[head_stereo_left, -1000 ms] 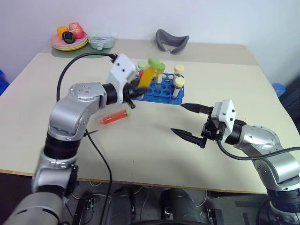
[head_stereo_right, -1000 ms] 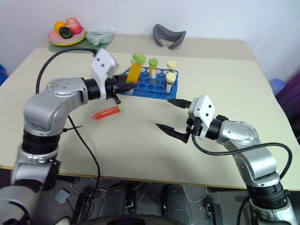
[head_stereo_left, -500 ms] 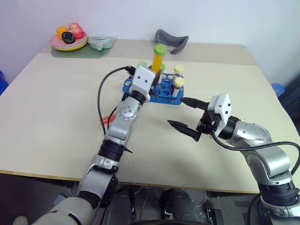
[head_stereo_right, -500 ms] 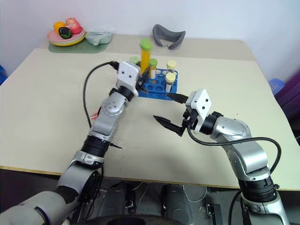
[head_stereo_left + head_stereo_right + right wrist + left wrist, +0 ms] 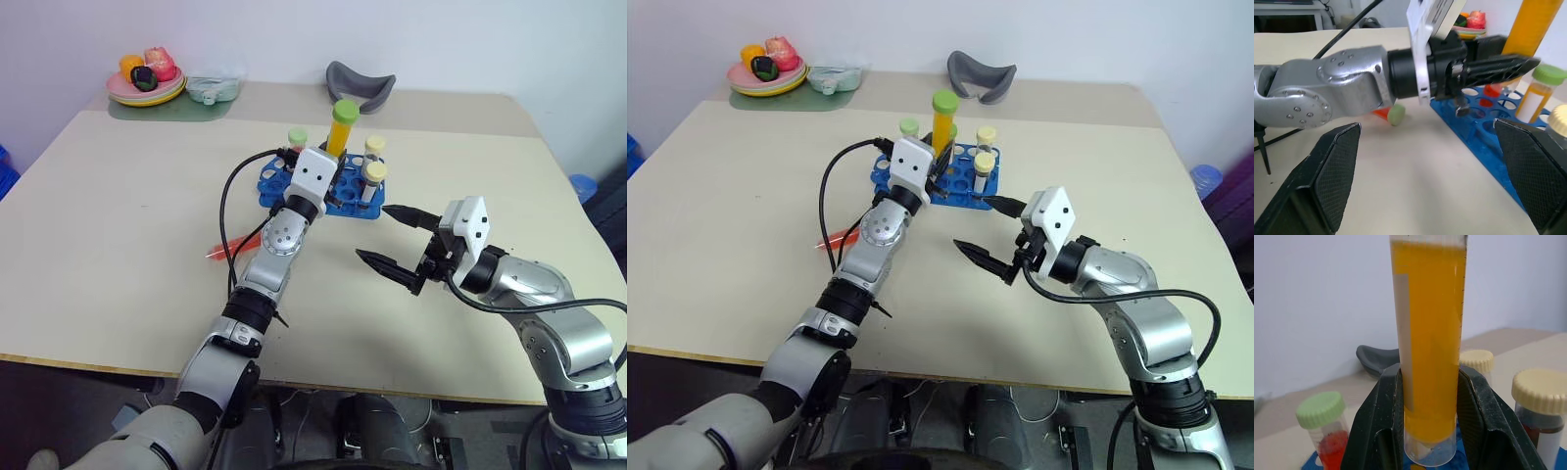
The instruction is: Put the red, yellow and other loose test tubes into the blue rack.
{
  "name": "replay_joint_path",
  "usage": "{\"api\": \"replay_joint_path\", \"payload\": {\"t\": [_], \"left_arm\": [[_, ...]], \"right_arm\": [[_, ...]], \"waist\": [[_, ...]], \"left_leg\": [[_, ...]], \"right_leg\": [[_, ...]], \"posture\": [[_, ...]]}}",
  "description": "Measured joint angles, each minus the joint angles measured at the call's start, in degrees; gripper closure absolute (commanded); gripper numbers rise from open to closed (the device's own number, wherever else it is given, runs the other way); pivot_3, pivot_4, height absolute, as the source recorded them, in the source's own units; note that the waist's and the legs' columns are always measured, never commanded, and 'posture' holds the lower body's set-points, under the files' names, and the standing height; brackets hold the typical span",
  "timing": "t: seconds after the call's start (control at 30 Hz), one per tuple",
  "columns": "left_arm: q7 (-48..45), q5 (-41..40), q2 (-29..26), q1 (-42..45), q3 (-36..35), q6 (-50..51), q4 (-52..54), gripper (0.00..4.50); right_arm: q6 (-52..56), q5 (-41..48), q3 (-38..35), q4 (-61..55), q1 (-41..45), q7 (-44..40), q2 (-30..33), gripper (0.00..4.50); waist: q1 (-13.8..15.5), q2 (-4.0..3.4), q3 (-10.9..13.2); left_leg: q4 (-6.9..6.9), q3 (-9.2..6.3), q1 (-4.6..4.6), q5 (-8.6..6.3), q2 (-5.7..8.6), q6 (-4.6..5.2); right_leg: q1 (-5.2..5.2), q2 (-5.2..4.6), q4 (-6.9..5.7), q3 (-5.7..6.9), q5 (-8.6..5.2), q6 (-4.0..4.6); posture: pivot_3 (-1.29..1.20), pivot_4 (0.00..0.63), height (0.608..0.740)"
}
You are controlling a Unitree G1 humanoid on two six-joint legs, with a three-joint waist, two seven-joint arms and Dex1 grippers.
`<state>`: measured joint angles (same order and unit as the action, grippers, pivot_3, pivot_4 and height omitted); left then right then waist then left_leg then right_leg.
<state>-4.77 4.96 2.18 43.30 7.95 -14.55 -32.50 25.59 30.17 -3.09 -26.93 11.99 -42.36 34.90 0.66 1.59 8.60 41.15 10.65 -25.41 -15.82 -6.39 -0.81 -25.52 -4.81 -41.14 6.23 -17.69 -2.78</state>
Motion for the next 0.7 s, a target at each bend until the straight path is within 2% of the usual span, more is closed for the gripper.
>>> {"api": "replay_joint_path", "payload": {"t": [0.3,0.7], "left_arm": [[0.3,-0.1,1.2,0.0,-0.8,-0.2,-6.0,3.62],[0.3,-0.6,2.2,3.9,-2.3,-5.8,-15.7,3.62]], "right_arm": [[1.1,0.4,-0.4,-0.1,0.0,1.1,0.0,0.05],[1.2,0.4,-0.4,-0.2,-2.3,2.8,-0.1,0.05]], "waist": [[0.0,0.00,0.0],[0.0,0.01,0.0]], "left_leg": [[-0.01,0.00,-0.01,-0.01,0.00,0.01],[-0.01,-0.01,-0.01,-0.01,0.00,0.02]], "right_leg": [[0.00,-0.01,0.02,0.01,0.00,0.00],[0.00,-0.01,0.03,0.02,0.00,0.00]], "posture": [[0.00,0.150,0.689],[0.00,0.150,0.689]]}}
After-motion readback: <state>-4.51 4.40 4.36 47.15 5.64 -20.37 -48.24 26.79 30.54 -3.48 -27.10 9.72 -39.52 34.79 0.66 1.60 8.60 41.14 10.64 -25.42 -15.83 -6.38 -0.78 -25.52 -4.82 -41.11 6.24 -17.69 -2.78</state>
